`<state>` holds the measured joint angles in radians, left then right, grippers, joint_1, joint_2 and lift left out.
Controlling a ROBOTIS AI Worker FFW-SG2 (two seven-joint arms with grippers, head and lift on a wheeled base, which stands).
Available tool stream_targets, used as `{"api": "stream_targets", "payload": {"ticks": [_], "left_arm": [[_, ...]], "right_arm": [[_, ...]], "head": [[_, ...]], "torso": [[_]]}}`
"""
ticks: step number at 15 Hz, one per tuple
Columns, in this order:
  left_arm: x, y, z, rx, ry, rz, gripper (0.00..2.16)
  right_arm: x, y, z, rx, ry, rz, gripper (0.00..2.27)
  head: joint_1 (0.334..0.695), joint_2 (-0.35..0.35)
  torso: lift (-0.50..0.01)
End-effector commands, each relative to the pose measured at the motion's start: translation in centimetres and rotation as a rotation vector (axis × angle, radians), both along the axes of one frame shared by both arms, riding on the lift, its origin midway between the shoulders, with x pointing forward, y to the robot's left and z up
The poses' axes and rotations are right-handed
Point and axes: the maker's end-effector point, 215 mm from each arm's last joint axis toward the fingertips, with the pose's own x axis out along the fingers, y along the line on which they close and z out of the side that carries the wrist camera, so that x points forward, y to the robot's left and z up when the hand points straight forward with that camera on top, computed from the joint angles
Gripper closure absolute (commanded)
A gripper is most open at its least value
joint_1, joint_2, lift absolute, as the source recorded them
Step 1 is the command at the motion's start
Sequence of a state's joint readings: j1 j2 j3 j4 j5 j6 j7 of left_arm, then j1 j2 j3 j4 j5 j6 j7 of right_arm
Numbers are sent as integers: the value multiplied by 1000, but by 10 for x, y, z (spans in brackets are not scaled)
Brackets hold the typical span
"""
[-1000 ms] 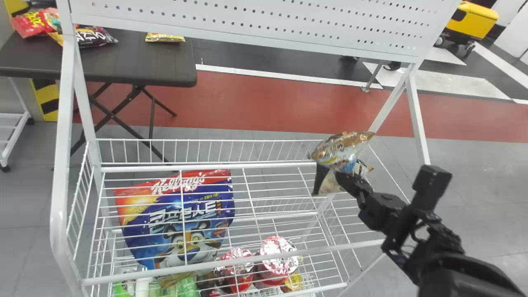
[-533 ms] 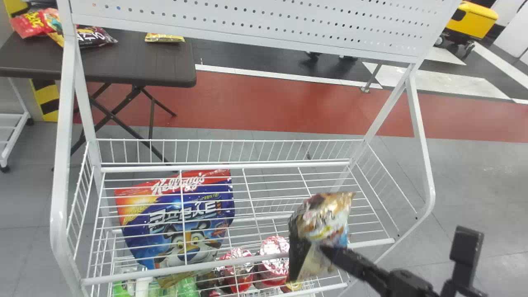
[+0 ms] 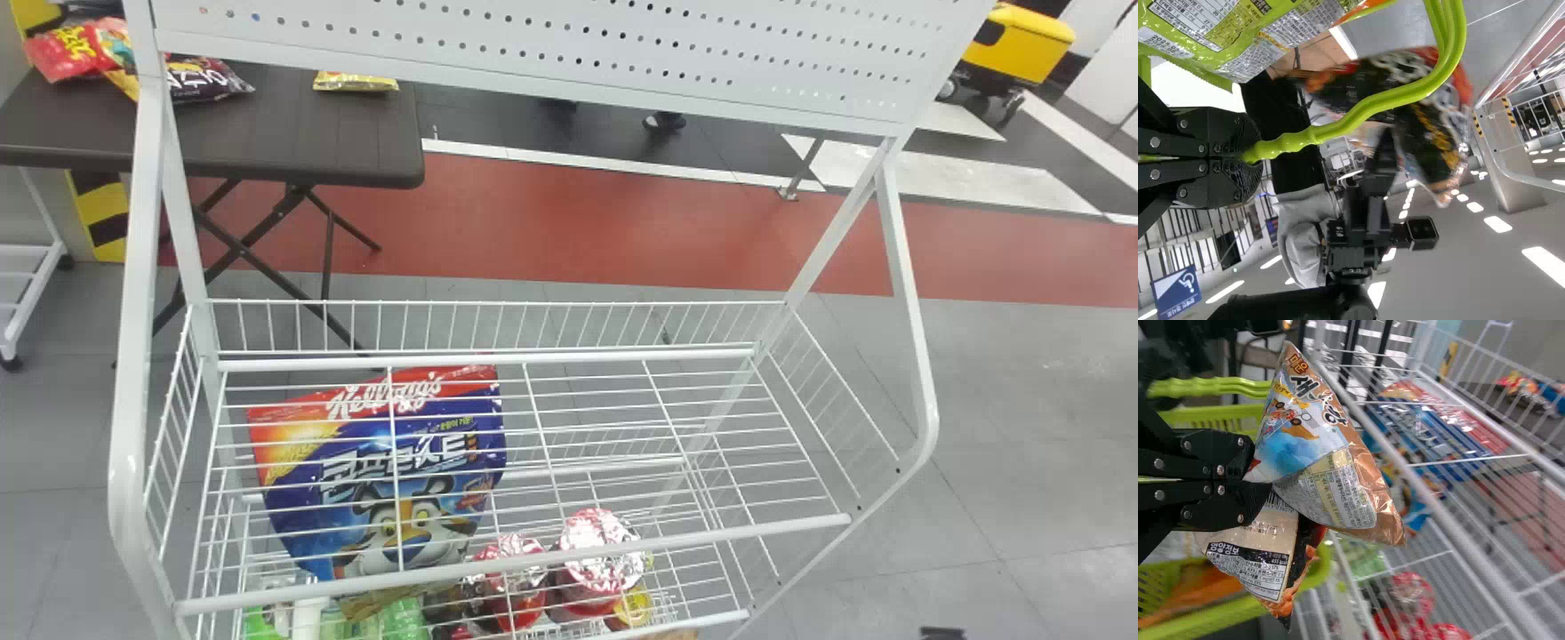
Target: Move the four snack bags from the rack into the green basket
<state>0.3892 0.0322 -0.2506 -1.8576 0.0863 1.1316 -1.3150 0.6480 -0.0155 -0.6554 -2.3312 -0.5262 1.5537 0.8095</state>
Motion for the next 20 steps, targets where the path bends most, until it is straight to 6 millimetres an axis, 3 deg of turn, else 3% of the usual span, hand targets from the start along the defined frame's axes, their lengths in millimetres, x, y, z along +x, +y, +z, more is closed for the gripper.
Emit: {"api": "stream_targets", "payload": {"ticks": [1,4,7,10,11,12,13,14,20], "left_arm": [[0,-1,1,0,0,-3,1507],[-1,0,1,1,1,-4,1507],[-2,1,2,-4,1,-5,1507],[-3,0,3,-8,3,-5,1507],[-3,1,2,-6,4,-5,1507],[-3,1,1,-5,4,-4,1507],[-3,1,1,-5,4,-4,1507],[-3,1,1,-5,4,-4,1507],[-5,-2,1,0,2,-11,1507]], "right_arm": [[-14,27,-9,59,50,49,2172],[-27,52,-32,42,111,117,2172],[-45,53,-71,-95,207,188,2172],[-49,48,-91,-173,248,213,2165],[-48,47,-92,-176,250,210,1973],[-46,43,-88,-167,241,194,1332],[-44,41,-83,-153,231,177,319],[-40,38,-76,-134,215,158,-2],[-22,35,-31,-18,107,105,60]], "head": [[695,-350],[695,-350],[695,-350],[695,-350],[695,-350],[695,-350],[695,-350],[695,-350],[695,-350]], "torso": [[0],[0],[0],[0],[0],[0],[0],[0],[0]]}}
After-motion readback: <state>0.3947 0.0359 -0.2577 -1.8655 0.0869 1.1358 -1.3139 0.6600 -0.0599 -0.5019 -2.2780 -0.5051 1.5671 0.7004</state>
